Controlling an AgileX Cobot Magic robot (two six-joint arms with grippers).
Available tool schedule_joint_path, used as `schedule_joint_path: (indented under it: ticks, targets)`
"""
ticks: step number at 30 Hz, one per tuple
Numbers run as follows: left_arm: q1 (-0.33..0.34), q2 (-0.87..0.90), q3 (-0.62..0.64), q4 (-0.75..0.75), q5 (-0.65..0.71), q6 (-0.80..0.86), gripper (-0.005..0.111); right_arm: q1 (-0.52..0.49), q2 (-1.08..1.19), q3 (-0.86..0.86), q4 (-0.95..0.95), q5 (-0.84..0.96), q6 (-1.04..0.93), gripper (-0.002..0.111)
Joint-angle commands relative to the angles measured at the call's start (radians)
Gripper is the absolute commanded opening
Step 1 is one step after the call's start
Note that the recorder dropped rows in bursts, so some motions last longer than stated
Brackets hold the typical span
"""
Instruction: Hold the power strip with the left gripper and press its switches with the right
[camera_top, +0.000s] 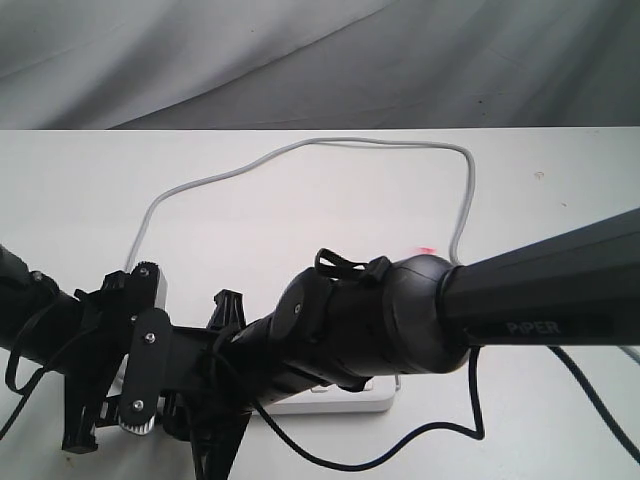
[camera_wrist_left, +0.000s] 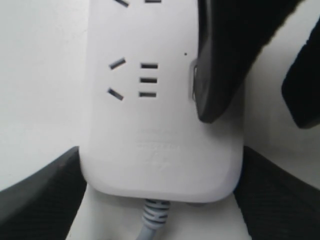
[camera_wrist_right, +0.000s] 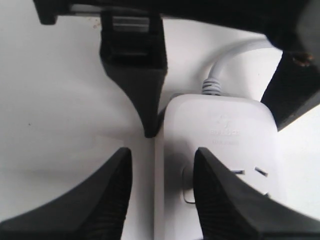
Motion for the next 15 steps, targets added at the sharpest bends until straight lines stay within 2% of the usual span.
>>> schedule_joint_path:
  ticks: [1, 15]
  targets:
    - [0.002, 0.003, -0.002, 0.018, -0.034, 0.008, 0.054, 0.0, 0.022, 0.023, -0.002, 0.047, 0.01, 0.037]
    - [0.002, 0.003, -0.002, 0.018, -0.034, 0.008, 0.054, 0.0, 0.022, 0.064, 0.002, 0.015, 0.01, 0.037]
